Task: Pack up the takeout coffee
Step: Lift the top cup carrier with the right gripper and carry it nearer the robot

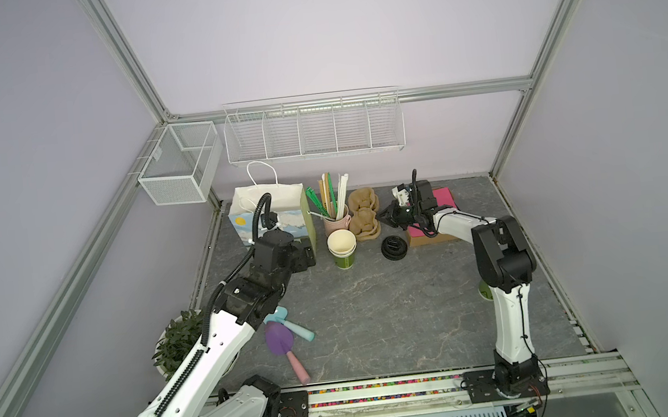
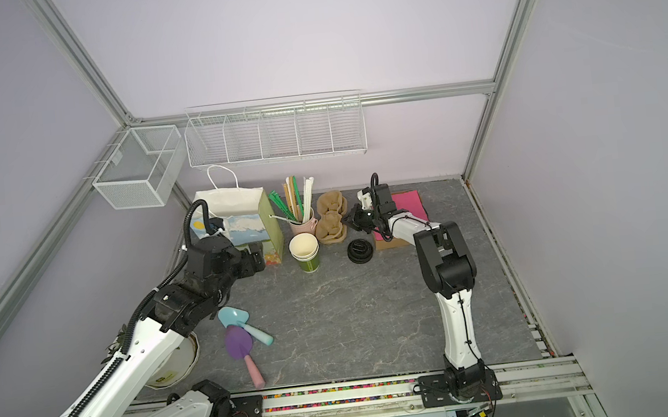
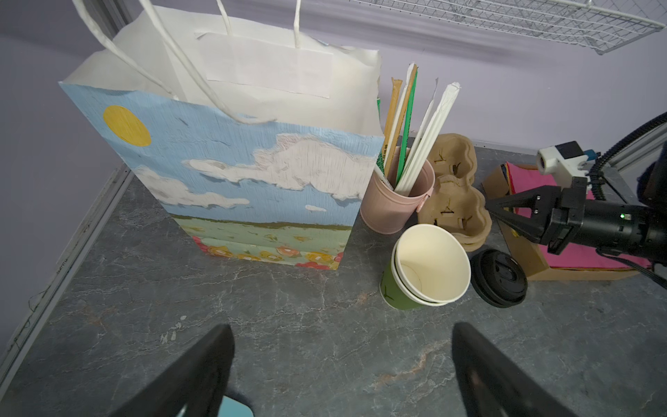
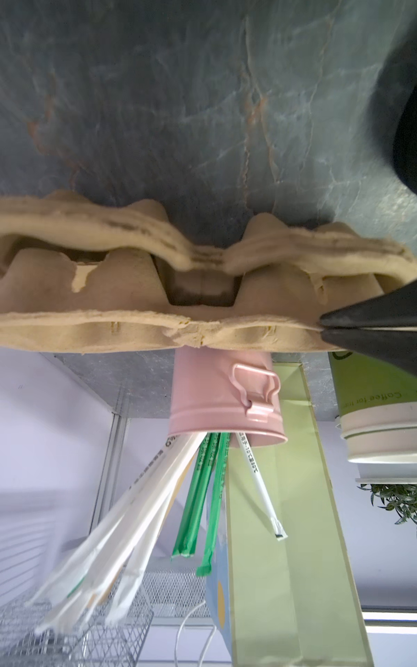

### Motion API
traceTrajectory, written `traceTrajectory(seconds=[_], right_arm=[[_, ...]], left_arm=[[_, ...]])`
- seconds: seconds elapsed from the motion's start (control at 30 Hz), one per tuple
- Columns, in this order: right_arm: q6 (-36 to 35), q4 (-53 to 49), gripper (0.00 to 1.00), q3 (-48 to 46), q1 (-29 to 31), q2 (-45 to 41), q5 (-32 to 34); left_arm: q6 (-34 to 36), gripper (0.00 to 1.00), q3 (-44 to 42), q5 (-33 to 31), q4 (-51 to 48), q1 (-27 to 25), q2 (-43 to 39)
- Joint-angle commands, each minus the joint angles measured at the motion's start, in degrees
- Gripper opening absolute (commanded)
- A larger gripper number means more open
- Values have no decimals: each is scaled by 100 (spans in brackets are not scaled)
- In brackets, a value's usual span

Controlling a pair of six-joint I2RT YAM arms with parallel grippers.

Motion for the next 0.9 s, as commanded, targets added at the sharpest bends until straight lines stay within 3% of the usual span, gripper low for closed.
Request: traceTrajectory(seconds=[0.0, 0.5, 0.67, 0.87], right_arm=[[-17, 427, 7, -153, -21, -387, -130], [-29, 687, 7, -651, -130, -1126, -68], [-75, 754, 7, -1475, -212, -1912, 75], [-430, -6, 7, -2594, -235, -3349, 400]], left_arm=[[66, 94, 22, 36, -78, 21, 28], [74, 94, 31, 1, -81, 18, 24], [70, 94, 31, 34, -89, 20, 0], [48, 94, 32, 57, -90, 21, -62]])
